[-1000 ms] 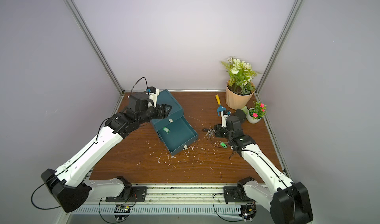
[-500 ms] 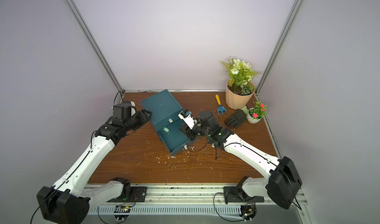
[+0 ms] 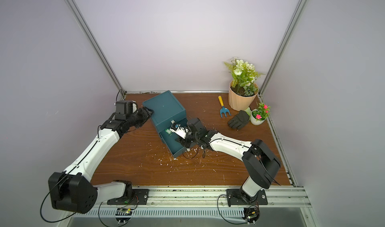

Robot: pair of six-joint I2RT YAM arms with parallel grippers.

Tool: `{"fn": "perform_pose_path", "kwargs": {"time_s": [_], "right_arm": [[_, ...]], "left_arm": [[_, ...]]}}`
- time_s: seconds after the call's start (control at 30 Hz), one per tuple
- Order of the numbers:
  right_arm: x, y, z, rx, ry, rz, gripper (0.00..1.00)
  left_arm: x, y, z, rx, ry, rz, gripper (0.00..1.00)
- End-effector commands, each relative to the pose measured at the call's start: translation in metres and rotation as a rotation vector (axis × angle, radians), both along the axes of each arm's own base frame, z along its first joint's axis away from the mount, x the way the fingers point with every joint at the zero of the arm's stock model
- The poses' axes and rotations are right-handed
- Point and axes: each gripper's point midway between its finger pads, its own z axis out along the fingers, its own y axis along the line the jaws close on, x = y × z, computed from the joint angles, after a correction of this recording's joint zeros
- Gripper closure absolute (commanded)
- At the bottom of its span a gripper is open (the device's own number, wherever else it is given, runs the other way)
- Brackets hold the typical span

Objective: Take the keys out of the drawer
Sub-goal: Place the key at the center of the board.

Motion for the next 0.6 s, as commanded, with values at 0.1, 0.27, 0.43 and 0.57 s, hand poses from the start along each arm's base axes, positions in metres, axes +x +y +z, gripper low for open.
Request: {"fn": "perform_pose_path", "kwargs": {"time_s": [0.1,0.27,0.43,0.57], "right_arm": [[0.004,0.027,0.030,0.060,-0.107,0.061,0.65],[0.018,0.039,0.032,0.048,-0.160,0.042,0.61],[0.035,0.046,0.030,0.038,-0.215,0.007,0.60],[0.044,0.047,0.020,0.016,-0.224,-0.025,0.60]], "left_arm": [[0.012,-0.002,0.007,0.012,-0.019,-0.036,0.36],[0.014,-0.003,0.006,0.018,-0.011,-0.046,0.36],[0.012,-0.003,0.002,0.013,0.007,-0.048,0.37],[0.010,-0.003,-0.001,0.004,0.019,-0.043,0.37]]}}
